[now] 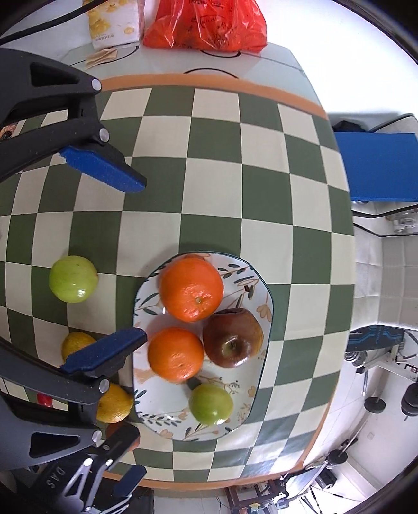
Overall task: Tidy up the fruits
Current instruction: 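Withdraw both tools back toward the remaining fruits, then grasp a green apple with the left tool while the right tool grasps a lemon, then place the green apple and lemon on the plate and open both tools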
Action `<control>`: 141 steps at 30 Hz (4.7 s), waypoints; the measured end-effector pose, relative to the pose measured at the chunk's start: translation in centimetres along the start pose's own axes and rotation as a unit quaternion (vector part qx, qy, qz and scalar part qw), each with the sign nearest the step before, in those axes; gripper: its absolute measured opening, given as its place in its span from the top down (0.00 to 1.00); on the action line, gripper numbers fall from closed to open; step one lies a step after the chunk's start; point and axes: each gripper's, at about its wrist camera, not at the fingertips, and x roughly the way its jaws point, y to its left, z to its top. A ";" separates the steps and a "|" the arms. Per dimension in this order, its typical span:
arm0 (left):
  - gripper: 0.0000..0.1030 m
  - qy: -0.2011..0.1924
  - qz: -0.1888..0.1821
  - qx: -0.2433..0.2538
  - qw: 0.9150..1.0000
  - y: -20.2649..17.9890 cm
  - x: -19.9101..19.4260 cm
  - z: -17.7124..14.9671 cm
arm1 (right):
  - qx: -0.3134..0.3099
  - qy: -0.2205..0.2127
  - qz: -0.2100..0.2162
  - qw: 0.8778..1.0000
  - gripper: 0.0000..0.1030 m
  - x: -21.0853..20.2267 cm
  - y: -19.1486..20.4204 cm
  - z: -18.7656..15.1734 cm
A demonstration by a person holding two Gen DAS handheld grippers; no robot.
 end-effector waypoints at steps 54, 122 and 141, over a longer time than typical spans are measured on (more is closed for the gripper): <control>0.02 -0.036 0.090 -0.013 0.995 2.7 -0.3 -7.0 | 0.037 0.043 0.100 0.993 0.17 2.1 0.7 -9.3; 0.48 0.169 -0.212 -0.127 0.954 -9.9 6.8 1.7 | 0.126 0.060 0.215 0.967 0.40 5.0 -10.0 4.8; 0.14 0.065 -0.064 -0.042 0.995 -8.6 3.5 2.0 | 0.101 0.054 0.145 0.983 0.12 3.9 -11.1 4.8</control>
